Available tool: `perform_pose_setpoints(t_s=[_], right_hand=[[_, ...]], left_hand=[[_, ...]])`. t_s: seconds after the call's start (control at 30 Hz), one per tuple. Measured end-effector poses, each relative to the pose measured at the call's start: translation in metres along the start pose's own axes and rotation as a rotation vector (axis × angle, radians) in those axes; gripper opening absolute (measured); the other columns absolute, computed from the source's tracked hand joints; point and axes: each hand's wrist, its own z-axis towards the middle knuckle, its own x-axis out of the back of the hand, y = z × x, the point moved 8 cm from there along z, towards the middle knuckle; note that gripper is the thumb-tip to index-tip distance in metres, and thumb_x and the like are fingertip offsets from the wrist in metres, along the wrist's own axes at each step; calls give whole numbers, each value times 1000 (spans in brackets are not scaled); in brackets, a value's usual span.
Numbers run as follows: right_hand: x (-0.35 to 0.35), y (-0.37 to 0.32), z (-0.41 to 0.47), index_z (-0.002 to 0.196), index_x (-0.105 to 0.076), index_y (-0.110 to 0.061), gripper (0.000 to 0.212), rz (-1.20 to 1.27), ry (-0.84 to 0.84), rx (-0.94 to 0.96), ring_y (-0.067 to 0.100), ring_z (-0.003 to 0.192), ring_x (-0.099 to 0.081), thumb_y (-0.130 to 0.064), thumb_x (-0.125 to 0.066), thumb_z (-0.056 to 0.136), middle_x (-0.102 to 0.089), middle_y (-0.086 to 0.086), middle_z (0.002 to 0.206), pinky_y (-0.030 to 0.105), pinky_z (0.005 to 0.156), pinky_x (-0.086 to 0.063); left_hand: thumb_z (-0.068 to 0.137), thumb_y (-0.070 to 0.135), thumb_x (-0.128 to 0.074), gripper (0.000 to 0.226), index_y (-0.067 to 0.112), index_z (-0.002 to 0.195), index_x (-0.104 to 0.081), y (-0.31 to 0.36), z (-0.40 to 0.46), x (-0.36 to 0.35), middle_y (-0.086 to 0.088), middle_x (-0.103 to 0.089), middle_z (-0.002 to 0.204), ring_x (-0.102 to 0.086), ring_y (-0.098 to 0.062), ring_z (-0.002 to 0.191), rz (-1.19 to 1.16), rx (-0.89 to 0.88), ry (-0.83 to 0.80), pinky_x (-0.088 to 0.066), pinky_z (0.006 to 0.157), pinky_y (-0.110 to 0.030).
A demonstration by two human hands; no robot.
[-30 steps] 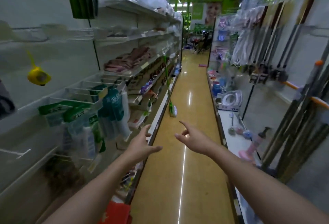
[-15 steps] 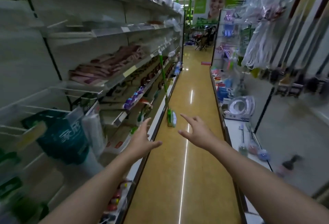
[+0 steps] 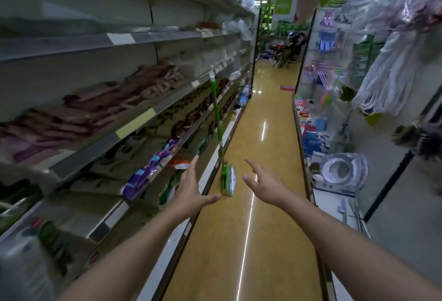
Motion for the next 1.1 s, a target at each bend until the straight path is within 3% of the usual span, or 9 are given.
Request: perform_pose_setpoints(t_s=[0.13,0.4,0.53,0.73,0.93,1.1], right_hand=[[1,21,102,152,-16,-30,64,-6,-11,3,25,129,-44,-44,-46,97,-43,10,144,37,103,-39],[27,45,288,147,-21,-44,57,63,8,-31,26,123,-49,-45,-46,96,-44,9,142,35,97,-42],[27,65,370,147,-22,-45,56,76,4,-20,26,129,-43,-46,-45,96,-40,10,144,36,101,-38],[42,94,502,149,-20,-41,58,0,-33,104,24,122,-48,-43,-46,97,-44,10,139,32,92,-40],[74,125,642,149,-20,-41,61,-50,-81,230,25,115,-51,-47,-47,95,-47,12,135,33,86,-43],[91,133,742,151,-15,-33,67,-58,-191,306,24,107,-57,-47,-49,94,-50,12,134,34,85,-46]], left_hand=[[67,35,-81,121,43,145,11,0,108,-9,-7,-1,160,-21,-31,143,-54,-13,-4,-28,112,-55],[69,41,-79,111,36,149,-2,18,302,-11,-5,-2,159,-24,-29,142,-19,10,-51,-33,109,-50],[68,42,-80,116,38,149,2,9,376,-26,-6,-1,159,-23,-29,142,-21,59,-57,-31,109,-50],[67,37,-82,121,44,145,10,5,494,-50,-7,3,159,-17,-31,144,-86,119,35,-28,112,-54],[70,35,-81,115,39,148,4,16,620,-76,-8,0,159,-15,-30,145,-119,195,102,-27,112,-52],[71,33,-80,113,37,148,2,15,695,-90,-1,-30,153,-27,-25,141,-230,268,165,-28,111,-50]])
